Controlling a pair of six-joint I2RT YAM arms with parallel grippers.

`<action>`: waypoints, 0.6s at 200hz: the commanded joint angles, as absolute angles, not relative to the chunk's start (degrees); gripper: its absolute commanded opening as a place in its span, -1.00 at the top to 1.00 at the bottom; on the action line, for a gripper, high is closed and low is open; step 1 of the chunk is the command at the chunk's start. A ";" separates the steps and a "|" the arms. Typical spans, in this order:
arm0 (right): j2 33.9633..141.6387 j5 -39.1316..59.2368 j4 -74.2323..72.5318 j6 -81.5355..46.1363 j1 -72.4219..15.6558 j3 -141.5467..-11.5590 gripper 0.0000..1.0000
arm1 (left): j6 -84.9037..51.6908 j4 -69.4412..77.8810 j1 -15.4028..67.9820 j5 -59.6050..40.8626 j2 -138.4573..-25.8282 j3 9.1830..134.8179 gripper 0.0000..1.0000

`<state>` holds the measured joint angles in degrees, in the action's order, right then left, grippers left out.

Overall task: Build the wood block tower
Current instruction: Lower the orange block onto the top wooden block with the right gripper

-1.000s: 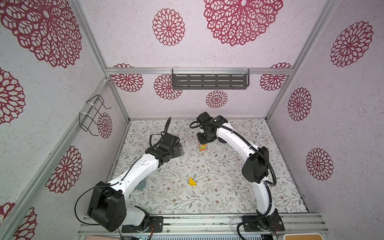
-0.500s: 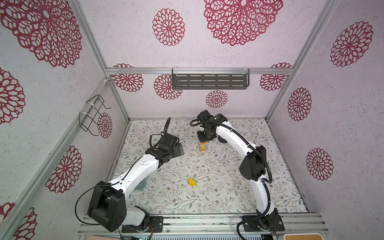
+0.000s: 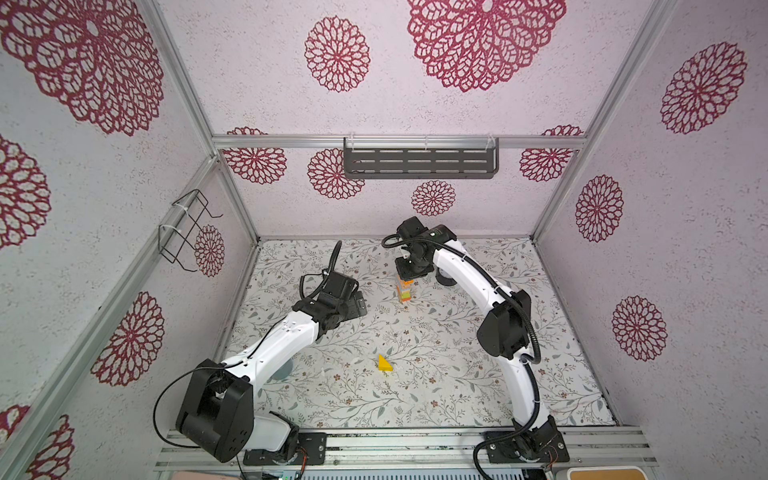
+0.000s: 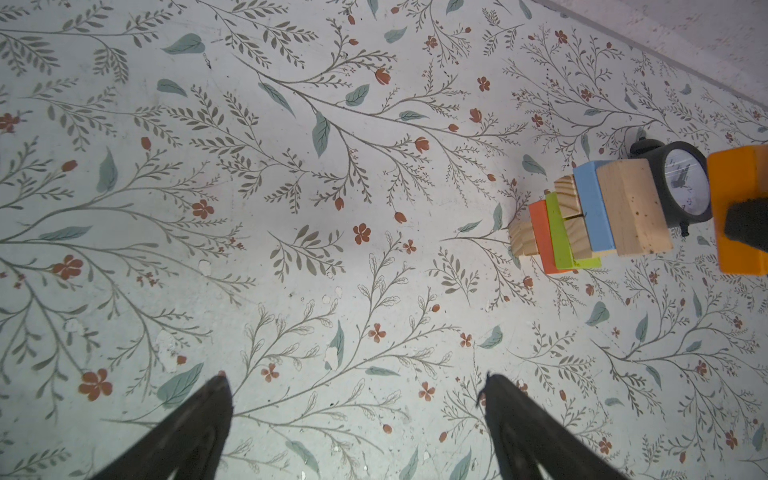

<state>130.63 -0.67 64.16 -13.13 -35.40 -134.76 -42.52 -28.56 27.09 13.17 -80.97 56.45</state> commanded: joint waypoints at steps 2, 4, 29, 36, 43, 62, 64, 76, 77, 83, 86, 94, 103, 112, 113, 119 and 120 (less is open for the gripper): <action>131.35 0.00 63.90 -13.63 -35.24 -136.35 0.60 | -42.98 -26.90 26.67 13.62 -80.33 56.07 -0.95; 131.34 0.00 63.87 -13.62 -35.24 -136.33 0.60 | -42.98 -26.90 26.71 13.62 -80.40 55.98 -0.95; 131.74 0.00 63.29 -13.92 -35.24 -136.32 0.60 | -43.11 -26.85 26.72 13.39 -80.42 55.64 -0.95; 131.73 0.00 63.13 -14.04 -35.23 -136.32 0.60 | -43.09 -26.81 26.72 13.36 -80.34 55.52 -0.95; 131.77 0.00 63.09 -13.98 -35.24 -136.32 0.60 | -43.03 -26.87 26.71 13.33 -80.33 55.45 -0.95; 132.00 -0.01 62.86 -14.12 -35.25 -136.32 0.60 | -42.82 -27.15 26.64 13.18 -80.33 55.50 -0.95; 131.99 0.00 62.85 -14.14 -35.24 -136.32 0.60 | -42.83 -27.20 26.63 13.18 -80.33 55.47 -0.95; 132.14 -0.17 62.75 -14.06 -35.20 -136.32 0.60 | -42.72 -27.25 26.63 13.26 -80.26 55.37 -0.95; 132.12 -0.22 62.75 -14.10 -35.18 -136.32 0.60 | -42.72 -27.25 26.59 13.22 -80.25 55.37 -0.95; 132.18 -0.22 62.67 -14.08 -35.22 -136.34 0.60 | -42.73 -27.17 26.63 13.11 -80.24 55.26 -0.95; 132.19 -0.18 62.67 -14.10 -35.21 -136.34 0.60 | -42.72 -27.16 26.64 13.10 -80.24 55.28 -0.95; 132.14 -0.25 62.58 -14.14 -35.16 -136.33 0.60 | -42.78 -27.16 26.63 13.04 -80.24 55.27 -0.95; 132.27 -0.28 62.49 -14.24 -35.21 -136.35 0.60 | -42.63 -27.20 26.63 13.00 -80.33 55.28 -0.95; 132.35 -0.28 62.41 -14.28 -35.21 -136.36 0.59 | -42.47 -27.15 26.56 12.75 -80.48 55.36 -0.95; 132.36 -0.32 62.41 -14.26 -35.18 -136.38 0.59 | -42.46 -27.15 26.60 12.75 -80.50 55.37 -0.95; 132.43 -0.34 62.40 -14.39 -35.17 -136.33 0.60 | -42.38 -27.31 26.59 12.76 -80.66 55.53 -0.95; 132.44 -0.35 62.40 -14.40 -35.16 -136.32 0.59 | -42.37 -27.32 26.61 12.75 -80.72 55.49 -0.95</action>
